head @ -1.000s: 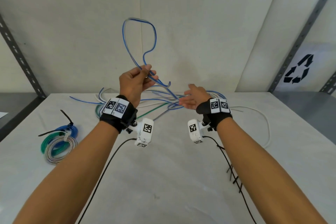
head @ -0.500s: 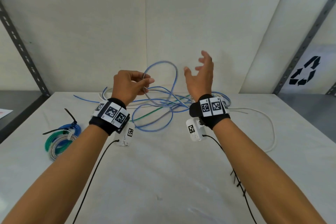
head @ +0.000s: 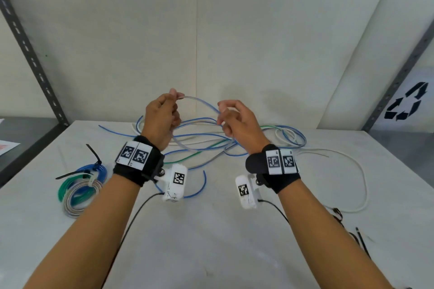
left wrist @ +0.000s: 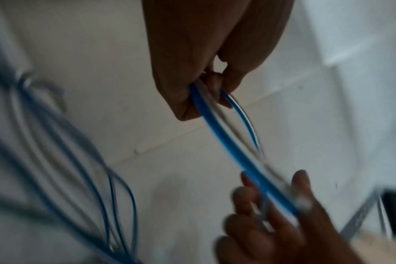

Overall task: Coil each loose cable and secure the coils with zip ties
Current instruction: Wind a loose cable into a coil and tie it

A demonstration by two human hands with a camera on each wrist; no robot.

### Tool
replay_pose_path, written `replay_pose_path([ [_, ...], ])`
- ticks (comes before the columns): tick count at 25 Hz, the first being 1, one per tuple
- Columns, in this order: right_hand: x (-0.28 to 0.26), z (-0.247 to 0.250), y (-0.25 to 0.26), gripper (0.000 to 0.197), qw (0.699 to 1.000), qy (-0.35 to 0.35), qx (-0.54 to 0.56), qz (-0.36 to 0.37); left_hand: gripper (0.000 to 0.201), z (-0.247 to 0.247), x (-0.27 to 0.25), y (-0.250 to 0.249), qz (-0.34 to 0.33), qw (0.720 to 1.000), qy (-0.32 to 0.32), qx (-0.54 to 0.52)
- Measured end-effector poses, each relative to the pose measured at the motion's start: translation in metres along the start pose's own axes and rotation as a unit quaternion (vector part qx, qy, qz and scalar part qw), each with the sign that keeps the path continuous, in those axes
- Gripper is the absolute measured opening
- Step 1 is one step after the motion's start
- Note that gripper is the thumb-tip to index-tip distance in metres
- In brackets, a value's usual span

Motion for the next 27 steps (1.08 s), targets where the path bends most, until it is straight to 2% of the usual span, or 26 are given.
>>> replay_pose_path([
  [2,-0.01,-0.01,-0.01,0.035,0.999,0.035,0.006,-0.019,0.029,-0.006,0.005,0.015,0.093,0.989,-0.035,-0.109],
  [4,-0.016,-0.016,-0.022,0.051,0.996,0.084,-0.019,-0.003,0.029,-0.006,0.013,0.03,0.12,0.974,-0.088,-0.171],
  [5,-0.018,-0.02,-0.028,0.051,0.994,0.106,-0.031,0.002,0.029,-0.006,0.019,0.037,0.119,0.969,-0.114,-0.187],
  [7,-0.017,-0.025,-0.035,0.035,0.994,0.104,-0.032,0.005,0.028,-0.005,0.026,0.05,0.108,0.962,-0.16,-0.194],
  [9,-0.015,-0.027,-0.041,0.011,0.999,0.041,0.015,0.019,0.027,-0.006,0.026,0.062,0.09,0.966,-0.169,-0.176],
  [11,-0.014,-0.025,-0.047,0.004,0.998,-0.032,0.046,0.026,0.023,-0.008,0.017,0.072,0.053,0.981,-0.137,-0.127],
  [14,-0.011,-0.016,-0.05,0.013,0.996,-0.082,0.033,0.027,0.018,-0.011,0.004,0.076,-0.013,0.999,-0.035,0.006],
  [17,-0.003,0.0,-0.049,0.016,0.993,-0.113,0.007,0.029,0.023,-0.006,0.0,0.065,-0.069,0.986,0.071,0.137],
  [20,0.002,0.012,-0.048,0.009,0.995,-0.085,-0.034,0.047,0.022,-0.001,-0.003,0.049,-0.079,0.961,0.165,0.207],
  [27,0.003,0.017,-0.041,0.018,0.995,0.027,-0.082,0.051,0.025,0.004,-0.007,0.029,-0.061,0.941,0.201,0.266],
])
Point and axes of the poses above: each hand's wrist, its own x-axis towards the middle knuckle, its own z-axis out of the back of the hand, y = z × x, the point moved 1 cm from there along x, towards the middle knuckle, and after that the axes turned 15 degrees about -y, right-handed, at the moved point
